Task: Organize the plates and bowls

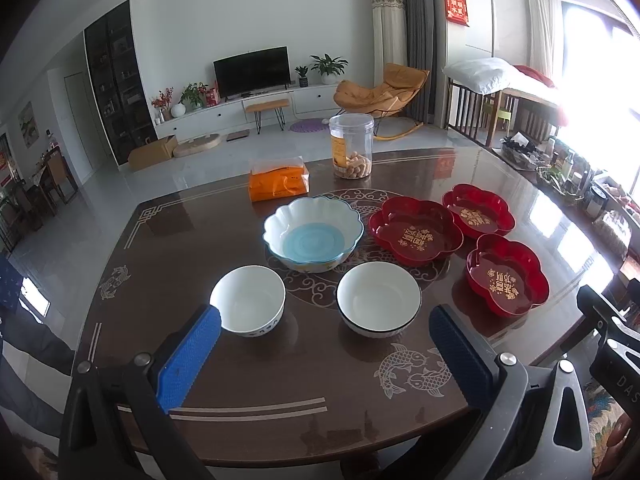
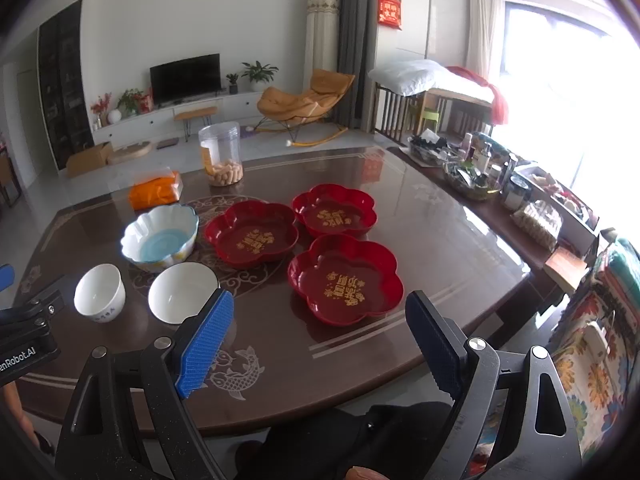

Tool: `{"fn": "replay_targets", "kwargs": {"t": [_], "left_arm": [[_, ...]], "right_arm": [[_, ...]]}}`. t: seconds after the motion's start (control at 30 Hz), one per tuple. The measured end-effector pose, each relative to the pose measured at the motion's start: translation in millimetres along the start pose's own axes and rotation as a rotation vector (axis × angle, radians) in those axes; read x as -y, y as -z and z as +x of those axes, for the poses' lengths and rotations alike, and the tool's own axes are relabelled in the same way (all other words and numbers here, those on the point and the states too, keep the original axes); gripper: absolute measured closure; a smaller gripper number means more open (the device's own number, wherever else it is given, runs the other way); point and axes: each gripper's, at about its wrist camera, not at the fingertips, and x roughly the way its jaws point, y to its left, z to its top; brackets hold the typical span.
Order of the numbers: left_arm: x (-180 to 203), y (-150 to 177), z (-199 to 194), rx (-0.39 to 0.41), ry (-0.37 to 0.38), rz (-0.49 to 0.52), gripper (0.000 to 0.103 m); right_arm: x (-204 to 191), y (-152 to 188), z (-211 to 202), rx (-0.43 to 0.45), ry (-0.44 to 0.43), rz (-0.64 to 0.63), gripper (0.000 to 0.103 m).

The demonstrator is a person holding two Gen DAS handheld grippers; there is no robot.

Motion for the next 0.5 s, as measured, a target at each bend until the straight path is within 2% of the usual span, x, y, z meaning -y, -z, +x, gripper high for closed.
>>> {"fn": "replay_targets", "kwargs": {"t": [0.5], "left_arm": [[-1.0,6.1,-0.8,0.016,0.009,0.011,0.000]], "right_arm": [[-1.3,0.8,-1.6,-0.005,-0.019,0.020,0.013]]}}
